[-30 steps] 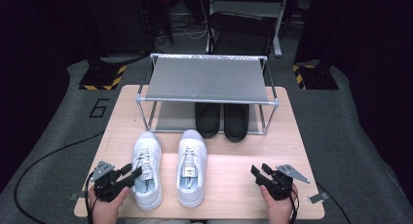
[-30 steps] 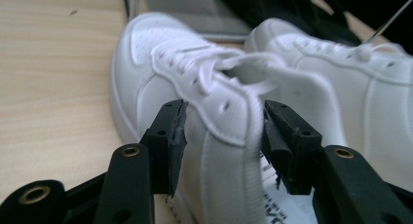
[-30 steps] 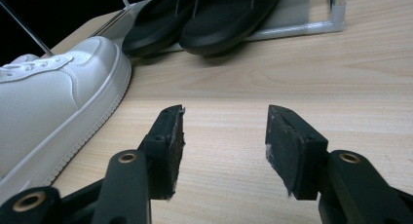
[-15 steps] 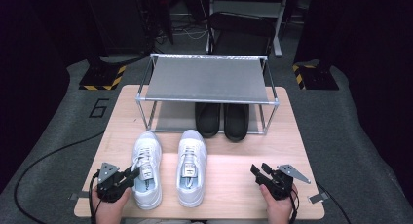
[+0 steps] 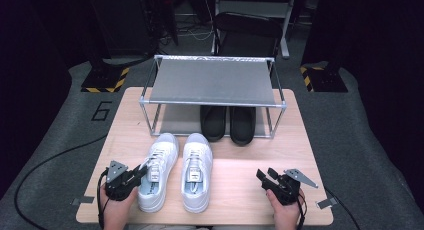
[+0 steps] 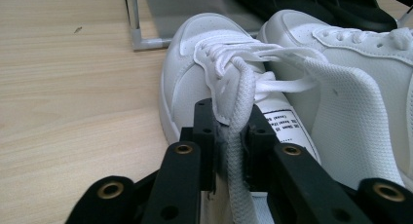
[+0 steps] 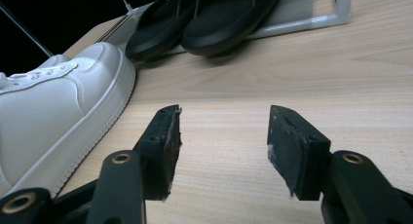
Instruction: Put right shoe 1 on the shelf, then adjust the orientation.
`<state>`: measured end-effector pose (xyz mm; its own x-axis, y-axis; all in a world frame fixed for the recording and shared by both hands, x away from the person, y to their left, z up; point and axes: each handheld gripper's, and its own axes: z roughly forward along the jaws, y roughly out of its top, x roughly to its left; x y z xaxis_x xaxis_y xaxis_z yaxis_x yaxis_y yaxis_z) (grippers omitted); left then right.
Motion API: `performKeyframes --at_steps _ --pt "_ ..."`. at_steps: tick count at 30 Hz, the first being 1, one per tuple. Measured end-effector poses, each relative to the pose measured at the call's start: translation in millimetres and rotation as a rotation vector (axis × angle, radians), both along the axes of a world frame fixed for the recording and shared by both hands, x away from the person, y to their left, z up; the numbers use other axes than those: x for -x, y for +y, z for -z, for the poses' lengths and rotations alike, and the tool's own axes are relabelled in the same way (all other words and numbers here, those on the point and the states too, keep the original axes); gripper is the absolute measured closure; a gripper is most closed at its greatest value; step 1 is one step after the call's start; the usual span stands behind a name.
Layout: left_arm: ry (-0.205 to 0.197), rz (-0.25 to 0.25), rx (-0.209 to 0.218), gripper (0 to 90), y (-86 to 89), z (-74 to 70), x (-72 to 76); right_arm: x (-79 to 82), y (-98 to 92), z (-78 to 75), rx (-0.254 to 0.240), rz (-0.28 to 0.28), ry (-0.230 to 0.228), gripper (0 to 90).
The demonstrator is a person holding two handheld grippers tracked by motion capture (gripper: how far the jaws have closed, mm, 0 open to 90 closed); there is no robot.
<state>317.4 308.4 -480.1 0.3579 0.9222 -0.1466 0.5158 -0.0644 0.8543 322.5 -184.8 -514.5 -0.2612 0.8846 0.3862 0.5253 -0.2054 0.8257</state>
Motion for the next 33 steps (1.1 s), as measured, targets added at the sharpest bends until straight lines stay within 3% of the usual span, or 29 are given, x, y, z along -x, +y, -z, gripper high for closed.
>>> performKeyframes --at_steps 3,7,12,17,18,20,25,27,30,33 --pt "0.029 0.005 0.057 70.1 5.4 -1.2 1.3 0.2 -1.4 0.0 -0.013 0.001 0.002 46.0" --pt "0.047 -0.002 0.084 65.0 7.0 -1.0 1.3 0.4 -1.4 0.0 -0.009 -0.005 0.001 46.0" --pt "0.041 -0.014 0.037 59.0 6.4 3.0 1.2 1.1 0.1 -1.7 -0.008 -0.001 -0.013 44.5" --pt "0.101 0.023 0.023 60.9 5.6 4.7 1.6 -0.1 -0.3 -1.7 -0.029 -0.011 -0.019 41.4" --pt "0.096 0.018 0.024 61.1 5.1 5.6 1.2 -0.2 -0.4 -1.7 -0.034 -0.011 -0.019 40.5" --pt "0.121 0.028 0.012 61.0 6.3 5.7 0.0 -0.2 -0.7 -2.9 -0.061 -0.020 -0.026 39.2" --pt "0.119 0.027 0.011 62.5 5.6 6.8 -2.2 0.6 -2.1 -5.0 -0.118 -0.069 -0.064 38.0" --pt "0.132 0.033 -0.003 63.2 5.3 5.1 -2.4 1.4 -2.1 -5.9 -0.083 -0.068 -0.091 37.1" --pt "0.138 0.032 -0.010 63.8 4.4 4.3 -3.0 1.7 0.0 -8.4 -0.006 -0.064 -0.062 37.8" --pt "0.139 0.039 -0.024 64.2 4.6 3.6 -4.9 2.1 0.9 -9.3 0.010 -0.067 -0.061 40.3"
